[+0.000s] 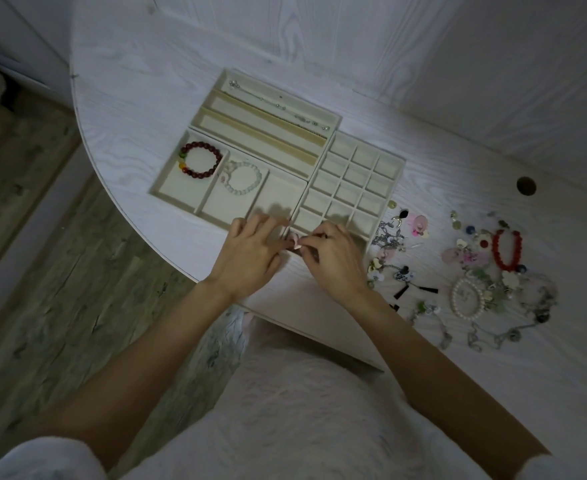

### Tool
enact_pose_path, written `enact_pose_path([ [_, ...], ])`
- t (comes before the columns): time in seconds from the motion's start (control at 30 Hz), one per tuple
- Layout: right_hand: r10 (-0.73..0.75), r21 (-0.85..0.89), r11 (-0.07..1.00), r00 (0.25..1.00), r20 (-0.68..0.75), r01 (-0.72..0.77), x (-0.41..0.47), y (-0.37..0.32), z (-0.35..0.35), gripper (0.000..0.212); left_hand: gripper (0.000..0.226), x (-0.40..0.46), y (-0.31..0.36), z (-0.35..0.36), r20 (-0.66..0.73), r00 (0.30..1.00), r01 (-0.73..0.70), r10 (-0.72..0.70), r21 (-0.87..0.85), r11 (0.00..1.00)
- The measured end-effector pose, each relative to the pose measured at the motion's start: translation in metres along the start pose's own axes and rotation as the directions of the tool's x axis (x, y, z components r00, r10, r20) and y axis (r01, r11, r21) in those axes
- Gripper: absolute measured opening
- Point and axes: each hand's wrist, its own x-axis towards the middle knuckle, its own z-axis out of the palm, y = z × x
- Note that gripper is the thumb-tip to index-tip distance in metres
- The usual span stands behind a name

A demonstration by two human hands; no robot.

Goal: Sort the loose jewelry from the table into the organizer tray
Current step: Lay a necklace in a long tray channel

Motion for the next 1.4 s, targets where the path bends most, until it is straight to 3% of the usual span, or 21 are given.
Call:
enact_pose_path([
  [0.3, -0.113, -0.130, 0.986, 0.993, -0.041, 0.107, -0.004, 0.003, -0.003, 0.014, 0.036, 0.001, 0.003, 0.000, -0.024, 1.000, 0.008, -0.006, 0.058, 0.998],
  [0.47, -0.118, -0.005, 0.993, 0.991, -0.060, 0.117, -0.010, 0.008, -0.017, 0.019, 0.031, 0.001, 0.007, 0.001, -0.085, 0.995, 0.056, -0.060, -0.049, 0.997],
  [0.57, -0.113, 0.054, 0.991, 0.976, -0.187, 0.125, -0.025, 0.027, -0.042, 0.020, 0.024, 0.006, 0.022, -0.005, -0.182, 0.974, 0.102, -0.136, -0.184, 0.978],
  [0.67, -0.003, 0.084, 0.996, 0.953, -0.304, 0.030, -0.042, 0.071, -0.068, 0.023, 0.025, 0.025, 0.056, -0.015, -0.215, 0.962, 0.090, -0.169, -0.335, 0.938],
  [0.77, 0.209, 0.100, 0.977, 0.930, -0.302, -0.187, -0.048, 0.125, -0.079, 0.020, 0.024, 0.060, 0.096, -0.019, -0.202, 0.968, 0.043, -0.151, -0.456, 0.889],
  [0.83, 0.286, 0.101, 0.958, 0.926, -0.245, -0.269, -0.043, 0.148, -0.078, 0.017, 0.022, 0.087, 0.116, -0.010, -0.152, 0.981, 0.040, -0.119, -0.442, 0.896],
  [0.97, 0.286, 0.046, 0.958, 0.946, -0.154, -0.282, -0.023, 0.159, -0.065, 0.017, 0.032, 0.138, 0.135, 0.014, -0.055, 0.997, 0.030, -0.051, -0.322, 0.946],
  [1.17, 0.272, 0.043, 0.962, 0.946, -0.177, -0.269, -0.023, 0.172, -0.056, 0.015, 0.030, 0.188, 0.146, 0.043, 0.098, 0.993, -0.056, 0.067, -0.110, 0.992],
  [1.3, 0.263, 0.101, 0.964, 0.943, -0.202, -0.247, -0.028, 0.174, -0.064, 0.013, 0.013, 0.195, 0.145, 0.046, 0.014, 0.994, -0.110, 0.113, -0.146, 0.983],
  [1.4, 0.254, 0.059, 0.967, 0.945, -0.206, -0.247, -0.032, 0.176, -0.068, 0.016, 0.018, 0.194, 0.142, 0.044, -0.008, 0.994, -0.110, 0.111, -0.204, 0.973],
])
